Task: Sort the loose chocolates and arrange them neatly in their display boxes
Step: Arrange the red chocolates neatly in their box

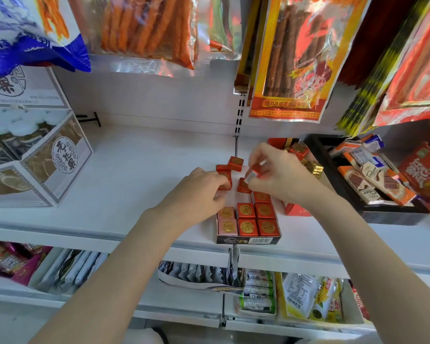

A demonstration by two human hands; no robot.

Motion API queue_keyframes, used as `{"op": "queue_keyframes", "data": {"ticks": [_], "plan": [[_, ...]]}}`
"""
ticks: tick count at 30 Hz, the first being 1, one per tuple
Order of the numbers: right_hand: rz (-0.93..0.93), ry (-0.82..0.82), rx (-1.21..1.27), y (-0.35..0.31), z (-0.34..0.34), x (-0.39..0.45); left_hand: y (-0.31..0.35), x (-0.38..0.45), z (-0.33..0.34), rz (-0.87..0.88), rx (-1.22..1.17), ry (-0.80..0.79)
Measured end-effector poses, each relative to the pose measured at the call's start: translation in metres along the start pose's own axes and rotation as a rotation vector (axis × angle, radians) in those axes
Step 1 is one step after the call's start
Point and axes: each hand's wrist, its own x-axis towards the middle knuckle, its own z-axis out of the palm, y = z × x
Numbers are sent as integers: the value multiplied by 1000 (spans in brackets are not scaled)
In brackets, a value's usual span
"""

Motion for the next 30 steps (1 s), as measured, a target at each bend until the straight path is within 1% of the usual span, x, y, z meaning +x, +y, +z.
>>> {"op": "queue_keyframes", "data": {"ticks": [2, 5, 7, 8, 10, 12, 14, 17, 22, 24, 28, 30], "plan": [[-47, -88, -20, 3, 8, -1, -1, 0, -1, -5, -22, 17], [-76, -206, -171, 7, 11, -1, -5, -1, -2, -11, -26, 14], [-81, -250, -227, 8, 10, 0, -7, -1, -2, 8, -15, 1], [-88, -241, -231, 8, 10, 1, -7, -1, -1, 16, -15, 0], [-86, -133, -213, 9, 8, 3, -7, -1, -1, 16, -25, 6], [-64, -34, -256, 11, 7, 6, -6, -1, -1, 12, -36, 6], [-28, -43, -331, 15, 12, 8, -4, -1, 0, 10, -31, -18], [25, -58, -358, 17, 20, 11, 1, 0, 6, 12, 29, -43], [45, -26, -389, 13, 28, 16, 3, 2, 14, -4, 48, -2], [36, -11, -372, 12, 29, 16, 5, 4, 16, 3, 71, 28], [34, 28, -248, 11, 21, 15, 6, 7, 11, 16, 65, 172], [27, 64, -216, 10, 10, 12, 8, 9, 10, 29, 75, 181]]}}
